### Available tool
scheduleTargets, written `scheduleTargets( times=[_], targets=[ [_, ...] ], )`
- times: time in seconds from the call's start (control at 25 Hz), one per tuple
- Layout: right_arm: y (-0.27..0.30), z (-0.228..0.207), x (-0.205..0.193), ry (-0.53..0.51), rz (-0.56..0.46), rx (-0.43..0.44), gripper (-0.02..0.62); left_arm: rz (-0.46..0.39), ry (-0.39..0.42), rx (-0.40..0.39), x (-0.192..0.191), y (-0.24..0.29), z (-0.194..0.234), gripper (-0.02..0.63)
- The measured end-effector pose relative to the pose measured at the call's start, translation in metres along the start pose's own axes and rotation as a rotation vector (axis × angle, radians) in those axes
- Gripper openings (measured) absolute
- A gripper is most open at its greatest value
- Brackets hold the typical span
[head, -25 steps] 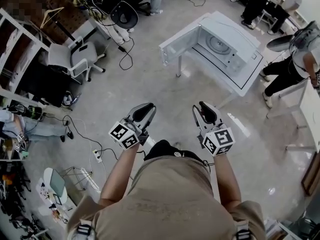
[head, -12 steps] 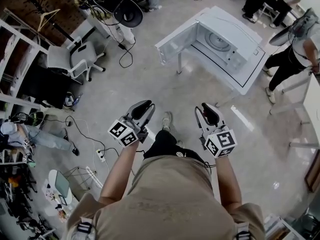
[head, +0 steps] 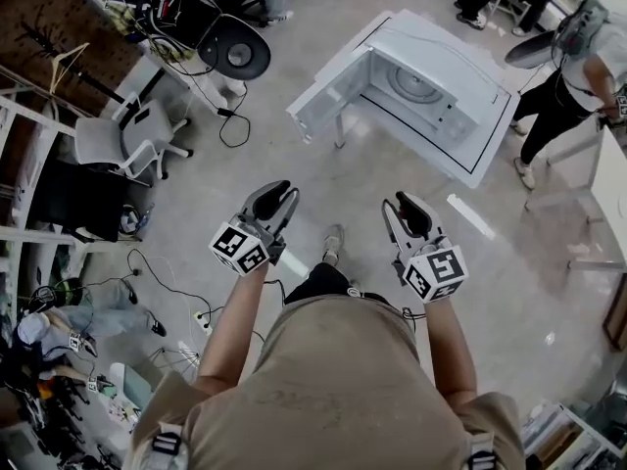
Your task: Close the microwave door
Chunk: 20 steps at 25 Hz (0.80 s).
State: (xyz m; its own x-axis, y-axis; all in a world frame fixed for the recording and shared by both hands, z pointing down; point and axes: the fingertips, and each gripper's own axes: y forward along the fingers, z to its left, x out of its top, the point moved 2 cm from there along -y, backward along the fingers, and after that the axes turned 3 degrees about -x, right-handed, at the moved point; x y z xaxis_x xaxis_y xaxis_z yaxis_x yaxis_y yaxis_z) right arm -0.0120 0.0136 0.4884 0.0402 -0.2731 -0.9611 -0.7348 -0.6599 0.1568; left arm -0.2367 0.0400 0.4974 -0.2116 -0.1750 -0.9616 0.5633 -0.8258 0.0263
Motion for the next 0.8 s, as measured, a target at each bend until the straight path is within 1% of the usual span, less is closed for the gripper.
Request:
scheduleTargets(
  times=[0.2, 0.4, 0.56, 0.8],
  targets=[
    [0.038, -0.009, 0.027, -0.022, -0.025, -0.035, 0.121, -0.007, -0.002, -0.017, 0.011, 0.022, 0.05, 0.109],
    [0.071, -0.021, 0.051, -0.04, -0.027, -0.051, 0.121, 0.019, 0.0, -0.019, 0.014, 0.049, 0.097, 0.144],
    [0.094, -0.028, 0.059, -0.046, -0.028, -0.076, 0.121, 0.052, 0.003, -0.027, 0.01, 0.065, 0.132, 0.166],
    [0.125, -0.041, 0.06, -0.06, -0.017, -0.113, 0.121, 0.085, -0.004, -0.03, -0.005, 0.082, 0.19, 0.17]
  ],
)
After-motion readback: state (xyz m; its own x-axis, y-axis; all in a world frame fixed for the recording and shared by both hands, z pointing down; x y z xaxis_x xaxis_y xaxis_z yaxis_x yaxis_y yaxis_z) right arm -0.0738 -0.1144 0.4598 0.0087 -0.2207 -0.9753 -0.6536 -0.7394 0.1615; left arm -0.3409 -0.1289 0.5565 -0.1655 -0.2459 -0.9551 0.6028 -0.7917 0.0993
